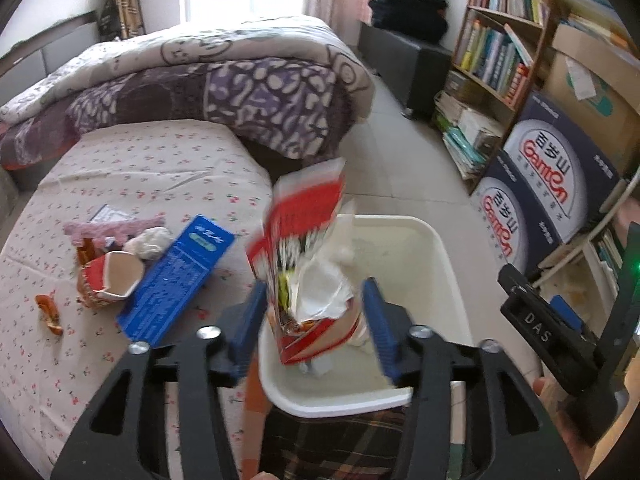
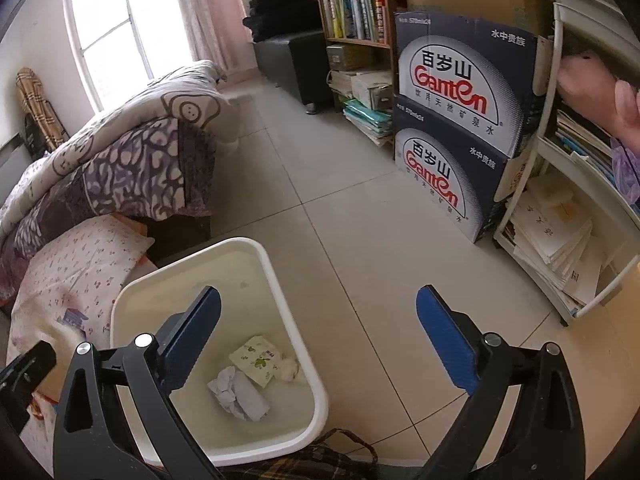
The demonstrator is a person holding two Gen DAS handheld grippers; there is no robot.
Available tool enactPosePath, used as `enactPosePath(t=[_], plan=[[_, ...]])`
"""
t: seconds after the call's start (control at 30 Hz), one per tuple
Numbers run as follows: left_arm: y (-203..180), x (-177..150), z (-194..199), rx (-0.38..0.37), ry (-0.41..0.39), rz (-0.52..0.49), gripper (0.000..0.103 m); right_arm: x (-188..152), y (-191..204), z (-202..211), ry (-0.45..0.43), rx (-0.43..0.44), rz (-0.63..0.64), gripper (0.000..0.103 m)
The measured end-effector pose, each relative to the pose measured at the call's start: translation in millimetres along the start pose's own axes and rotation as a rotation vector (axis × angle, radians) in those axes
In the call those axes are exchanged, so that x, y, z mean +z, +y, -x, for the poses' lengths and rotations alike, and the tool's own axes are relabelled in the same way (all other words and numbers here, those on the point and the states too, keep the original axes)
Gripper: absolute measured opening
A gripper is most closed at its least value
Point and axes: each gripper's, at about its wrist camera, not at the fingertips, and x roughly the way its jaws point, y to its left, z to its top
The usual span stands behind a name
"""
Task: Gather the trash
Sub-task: 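Release the tissue ball into the bin with the right tool while the left tool drops the red bag in, then grasp the orange peel on the sheet with the left tool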
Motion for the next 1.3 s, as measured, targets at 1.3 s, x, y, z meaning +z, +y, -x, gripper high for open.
enactPosePath(t=[1.3], plan=[[290, -65, -17, 0.48, 0.102, 0.505, 0.075, -47, 118, 2, 0.103, 0.146, 0.262, 0.096]])
